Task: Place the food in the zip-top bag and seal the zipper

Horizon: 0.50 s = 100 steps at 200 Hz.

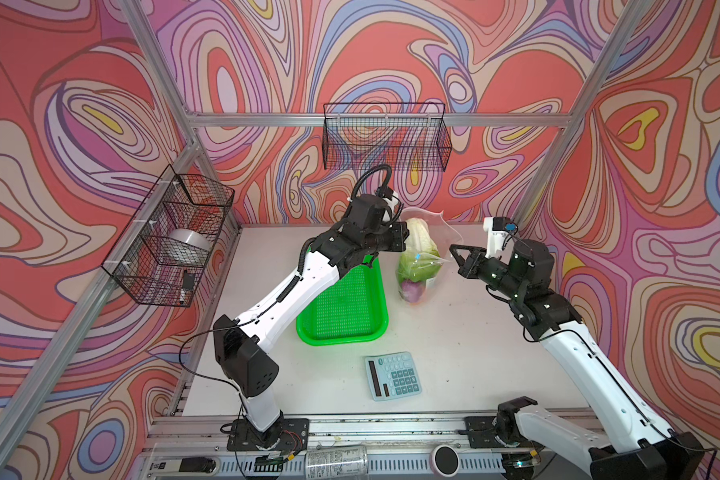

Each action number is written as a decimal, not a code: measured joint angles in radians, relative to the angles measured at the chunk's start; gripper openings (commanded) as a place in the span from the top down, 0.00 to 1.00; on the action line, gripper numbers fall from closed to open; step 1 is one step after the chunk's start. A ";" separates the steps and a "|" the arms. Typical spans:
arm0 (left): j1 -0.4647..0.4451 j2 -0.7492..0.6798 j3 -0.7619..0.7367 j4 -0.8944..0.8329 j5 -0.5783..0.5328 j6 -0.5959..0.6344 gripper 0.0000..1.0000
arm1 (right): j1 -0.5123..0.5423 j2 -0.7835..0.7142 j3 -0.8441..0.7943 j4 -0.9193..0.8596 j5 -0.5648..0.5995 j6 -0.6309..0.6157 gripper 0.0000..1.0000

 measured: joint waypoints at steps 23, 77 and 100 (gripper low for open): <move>0.000 0.039 -0.010 0.002 0.021 0.002 1.00 | 0.000 -0.011 -0.014 -0.027 -0.002 0.011 1.00; 0.000 0.078 -0.010 0.030 0.139 0.019 1.00 | 0.000 -0.066 -0.006 -0.170 -0.011 -0.074 0.65; 0.000 0.079 0.002 0.049 0.204 0.031 1.00 | 0.000 -0.045 0.071 -0.280 0.000 -0.183 0.41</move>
